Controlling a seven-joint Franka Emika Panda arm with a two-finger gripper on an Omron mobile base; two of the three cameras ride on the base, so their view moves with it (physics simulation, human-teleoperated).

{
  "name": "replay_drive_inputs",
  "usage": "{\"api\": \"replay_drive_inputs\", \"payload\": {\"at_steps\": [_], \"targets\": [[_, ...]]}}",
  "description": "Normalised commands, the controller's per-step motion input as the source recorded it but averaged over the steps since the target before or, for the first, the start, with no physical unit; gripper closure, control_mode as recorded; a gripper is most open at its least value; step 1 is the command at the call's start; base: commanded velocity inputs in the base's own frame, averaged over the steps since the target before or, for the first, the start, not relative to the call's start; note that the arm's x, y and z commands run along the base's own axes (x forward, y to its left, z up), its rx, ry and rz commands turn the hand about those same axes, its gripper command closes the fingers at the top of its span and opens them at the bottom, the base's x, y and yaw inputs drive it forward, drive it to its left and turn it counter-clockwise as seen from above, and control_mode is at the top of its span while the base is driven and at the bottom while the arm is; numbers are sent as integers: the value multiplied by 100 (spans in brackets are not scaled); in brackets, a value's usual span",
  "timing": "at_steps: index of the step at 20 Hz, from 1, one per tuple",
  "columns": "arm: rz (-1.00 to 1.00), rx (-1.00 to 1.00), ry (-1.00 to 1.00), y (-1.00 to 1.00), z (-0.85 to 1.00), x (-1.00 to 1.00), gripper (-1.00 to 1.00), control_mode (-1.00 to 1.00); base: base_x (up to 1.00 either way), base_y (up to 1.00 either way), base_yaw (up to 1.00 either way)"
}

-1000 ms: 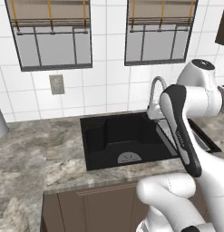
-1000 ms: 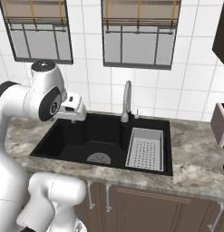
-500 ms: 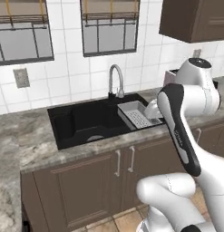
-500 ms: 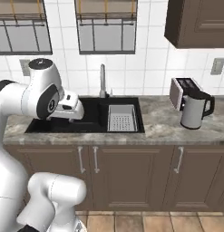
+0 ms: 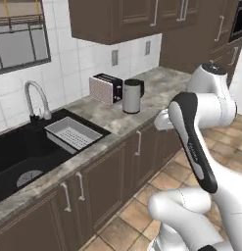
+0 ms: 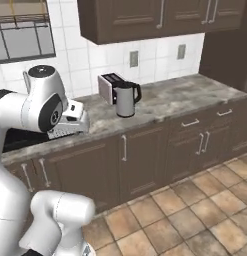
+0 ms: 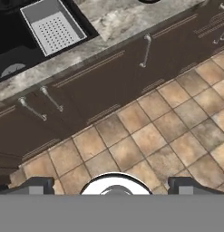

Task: Navigate to the range hood.

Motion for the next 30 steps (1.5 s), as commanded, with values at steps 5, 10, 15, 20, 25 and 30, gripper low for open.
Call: {"api": "replay_drive_inputs", "payload": {"at_steps": [5, 10, 15, 20, 25, 30], "targets": [[0, 0, 0, 0, 0, 0, -100, 100, 0, -67, -71], [0, 0, 0, 0, 0, 0, -100, 100, 5, -76, -68], [0, 0, 0, 0, 0, 0, -100, 100, 9, -56, -72], [0, 0, 0, 0, 0, 0, -100, 100, 43, -12, -69], [0, 0, 0, 0, 0, 0, -100, 100, 87, 15, -60], [0, 0, 0, 0, 0, 0, -100, 100, 99, 38, -55]]}}
